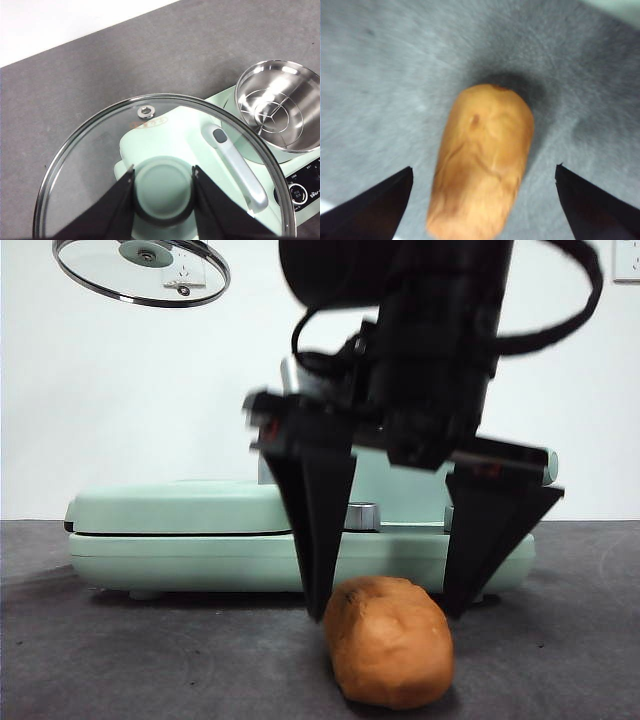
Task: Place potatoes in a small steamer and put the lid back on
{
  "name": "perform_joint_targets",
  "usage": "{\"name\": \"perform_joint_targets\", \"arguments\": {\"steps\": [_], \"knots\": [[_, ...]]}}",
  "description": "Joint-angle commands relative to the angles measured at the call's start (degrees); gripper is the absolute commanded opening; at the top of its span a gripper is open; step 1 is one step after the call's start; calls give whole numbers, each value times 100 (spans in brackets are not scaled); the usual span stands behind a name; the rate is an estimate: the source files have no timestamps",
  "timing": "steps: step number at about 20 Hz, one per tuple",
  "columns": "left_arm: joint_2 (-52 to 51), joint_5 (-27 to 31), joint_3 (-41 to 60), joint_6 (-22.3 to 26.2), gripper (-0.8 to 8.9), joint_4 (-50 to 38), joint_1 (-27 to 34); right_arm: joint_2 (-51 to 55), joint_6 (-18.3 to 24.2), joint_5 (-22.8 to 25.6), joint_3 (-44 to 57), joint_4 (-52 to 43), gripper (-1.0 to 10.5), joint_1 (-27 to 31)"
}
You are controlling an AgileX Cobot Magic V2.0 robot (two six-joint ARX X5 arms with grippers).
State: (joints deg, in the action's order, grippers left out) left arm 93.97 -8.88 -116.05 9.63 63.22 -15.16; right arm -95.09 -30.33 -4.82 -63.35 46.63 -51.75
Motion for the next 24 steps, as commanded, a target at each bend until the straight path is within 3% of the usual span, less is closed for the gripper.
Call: {"name": "perform_joint_targets", "arguments": {"steps": [1,6,7,10,15,20,24], "knots": [[-11,-7,-168,-22,17,-151,-11,-260,-26,-94,-120,-140,444,-68],[-11,-7,-168,-22,17,-149,0,-452,94,-269,-127,-208,121,-68],[-11,-7,-168,-22,17,-146,15,-444,96,-330,-164,-177,104,-66],[-11,-7,-168,-22,17,-142,63,-444,136,-435,-752,466,105,55],[-11,-7,-166,-24,17,-144,129,-446,772,-354,-2695,1626,105,455],[-9,-7,-166,-26,17,-144,129,-457,1165,-358,-4319,1947,105,1257],[-9,-9,-166,-28,17,-144,129,-483,1344,-363,-4588,1921,105,1836]]}}
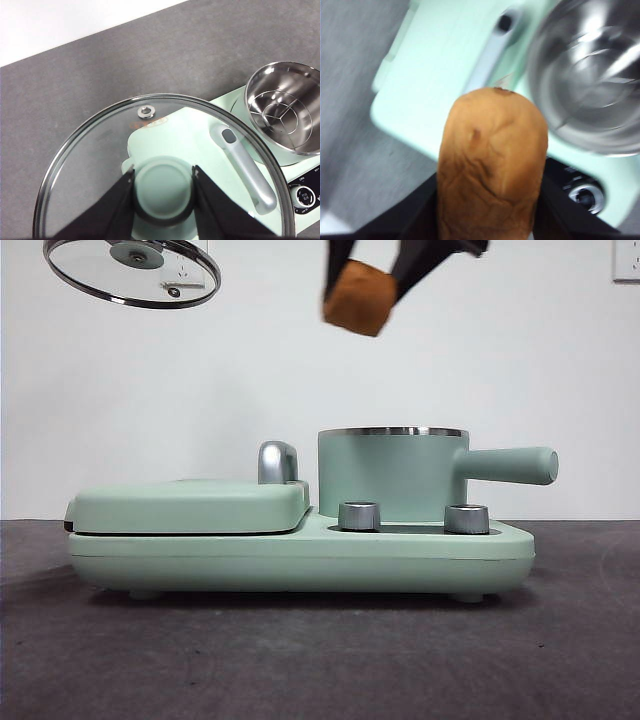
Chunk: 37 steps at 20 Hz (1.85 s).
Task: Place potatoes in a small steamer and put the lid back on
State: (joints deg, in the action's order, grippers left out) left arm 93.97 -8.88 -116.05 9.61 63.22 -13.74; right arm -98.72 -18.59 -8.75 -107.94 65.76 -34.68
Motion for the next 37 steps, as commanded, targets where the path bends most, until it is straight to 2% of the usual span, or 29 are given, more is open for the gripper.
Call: {"name": "perform_joint_targets", "arguments": {"steps": [1,7,13,21,31,35,37], "knots": [[-9,-9,-166,-26,17,-144,-13,-142,175,22,-129,-7,105,236],[-9,-9,-164,-26,17,-146,-15,-505,378,-13,-129,-70,105,726],[-9,-11,-164,-28,17,-146,-15,-1073,452,-31,-131,-658,105,970],[-7,-9,-164,-68,17,-146,-15,-1683,450,-24,-173,-1307,105,1045],[-7,-11,-164,-98,17,-144,-15,-1818,560,173,-170,-1080,108,1045],[-7,-11,-164,-122,17,-144,-15,-1818,627,153,-166,-981,141,1038],[-4,-11,-164,-140,17,-151,-15,-1818,625,155,-168,-979,270,1016]]}}
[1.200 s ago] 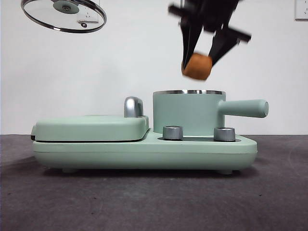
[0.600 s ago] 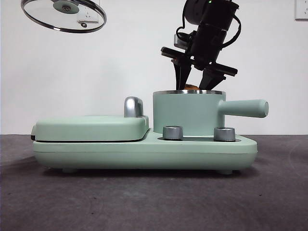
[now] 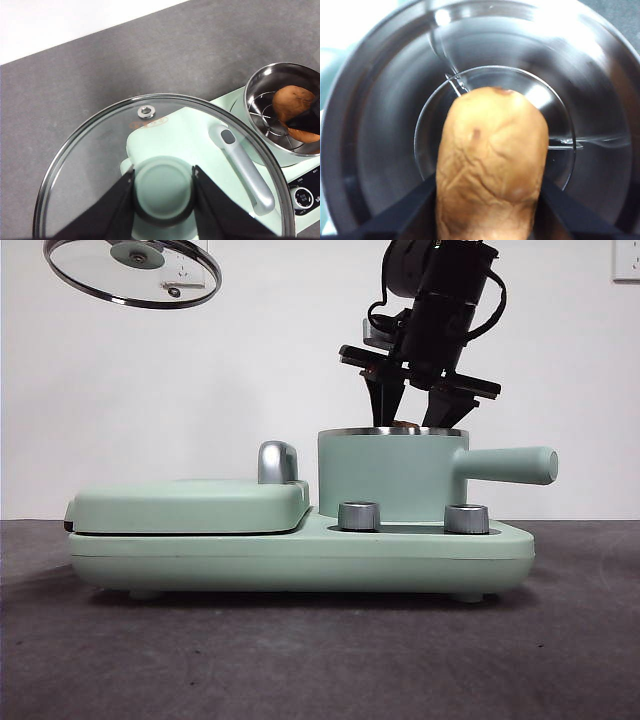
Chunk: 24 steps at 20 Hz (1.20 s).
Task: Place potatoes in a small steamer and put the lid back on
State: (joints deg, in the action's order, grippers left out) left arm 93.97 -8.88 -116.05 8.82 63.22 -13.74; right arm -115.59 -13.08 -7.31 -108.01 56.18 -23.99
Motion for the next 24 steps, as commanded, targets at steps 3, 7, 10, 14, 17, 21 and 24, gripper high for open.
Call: {"name": "perform_joint_targets", "arguments": {"steps": [3,7,10,14,17,21,24], "knots": [[15,-11,-164,-98,17,-157,-42,-129,72,9,-164,-72,479,-61],[103,-11,-164,-199,17,-251,-179,-70,186,9,-708,501,479,-61],[286,-11,-164,-201,17,-297,-369,358,354,216,-938,1237,479,-116],[654,-11,-164,-203,17,-490,-667,994,372,1196,-929,2116,478,-227],[872,-11,-164,-203,17,-811,-949,1556,402,1558,-774,2479,478,-251],[1228,-11,-164,-210,17,-1322,-1381,2761,501,1681,125,2472,477,-236],[1526,-11,-164,-225,17,-1720,-1703,3965,498,1663,1283,1980,477,-236]]}}
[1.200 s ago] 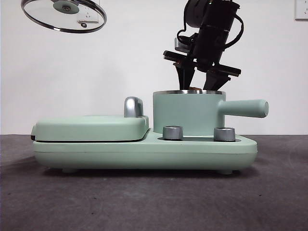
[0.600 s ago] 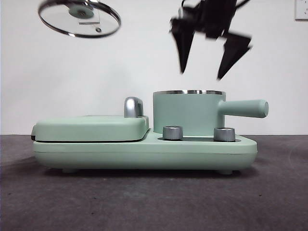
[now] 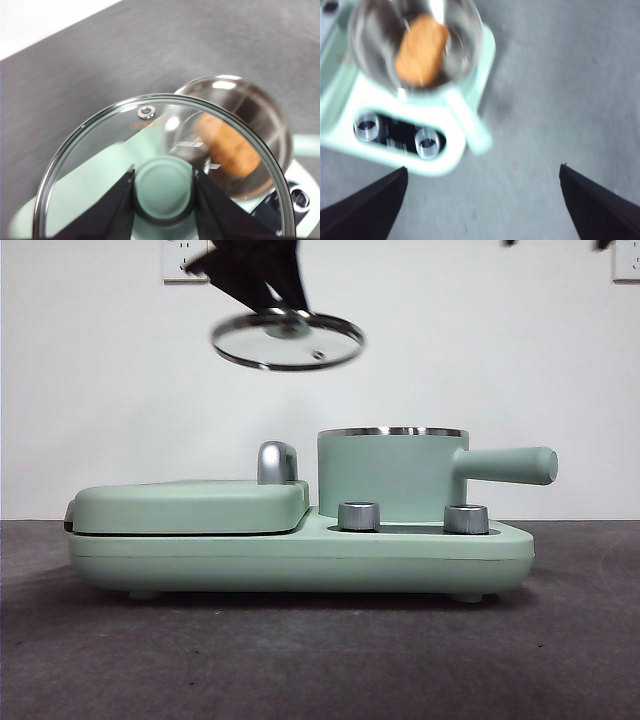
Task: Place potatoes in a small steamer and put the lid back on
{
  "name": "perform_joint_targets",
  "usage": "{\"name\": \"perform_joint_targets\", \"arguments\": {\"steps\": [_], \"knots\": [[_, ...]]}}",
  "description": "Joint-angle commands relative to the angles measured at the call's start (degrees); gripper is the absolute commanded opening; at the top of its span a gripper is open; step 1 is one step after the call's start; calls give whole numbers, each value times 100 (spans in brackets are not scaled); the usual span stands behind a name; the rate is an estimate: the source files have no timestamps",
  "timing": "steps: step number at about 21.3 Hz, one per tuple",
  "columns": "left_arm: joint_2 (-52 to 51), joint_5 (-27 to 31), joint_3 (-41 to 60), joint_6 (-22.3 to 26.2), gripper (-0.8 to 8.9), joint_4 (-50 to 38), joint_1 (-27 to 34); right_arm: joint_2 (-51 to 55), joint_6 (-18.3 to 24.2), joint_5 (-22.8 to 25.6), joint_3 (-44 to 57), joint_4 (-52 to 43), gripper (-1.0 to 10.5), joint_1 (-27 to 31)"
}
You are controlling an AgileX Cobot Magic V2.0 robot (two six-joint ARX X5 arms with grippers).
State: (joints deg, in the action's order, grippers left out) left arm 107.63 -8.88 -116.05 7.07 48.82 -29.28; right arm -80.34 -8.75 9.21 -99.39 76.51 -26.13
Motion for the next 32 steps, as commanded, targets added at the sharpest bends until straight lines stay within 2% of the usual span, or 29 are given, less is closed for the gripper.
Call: {"name": "perform_joint_targets", "arguments": {"steps": [1,6,8,12,18,29,32], "knots": [[238,-11,-164,-48,17,-422,-258,855,63,-59,861,-308,477,-31],[654,-11,-164,-20,17,-966,-708,3132,39,-979,3185,-1631,475,-37],[817,-11,-164,-2,17,-1161,-798,3871,37,-1187,3790,-1908,473,-37],[1056,-11,-164,-7,17,-1405,-841,4833,20,-1394,4317,-1897,450,-37],[1228,-11,-164,354,17,-1432,-852,5209,-96,-1834,4323,-1860,450,-37],[1311,-11,-164,501,15,-1565,-861,5206,-297,-1851,4323,-1862,450,-37],[1320,-11,-164,599,15,-1582,-863,5206,-328,-1982,4321,-1862,450,-37]]}}
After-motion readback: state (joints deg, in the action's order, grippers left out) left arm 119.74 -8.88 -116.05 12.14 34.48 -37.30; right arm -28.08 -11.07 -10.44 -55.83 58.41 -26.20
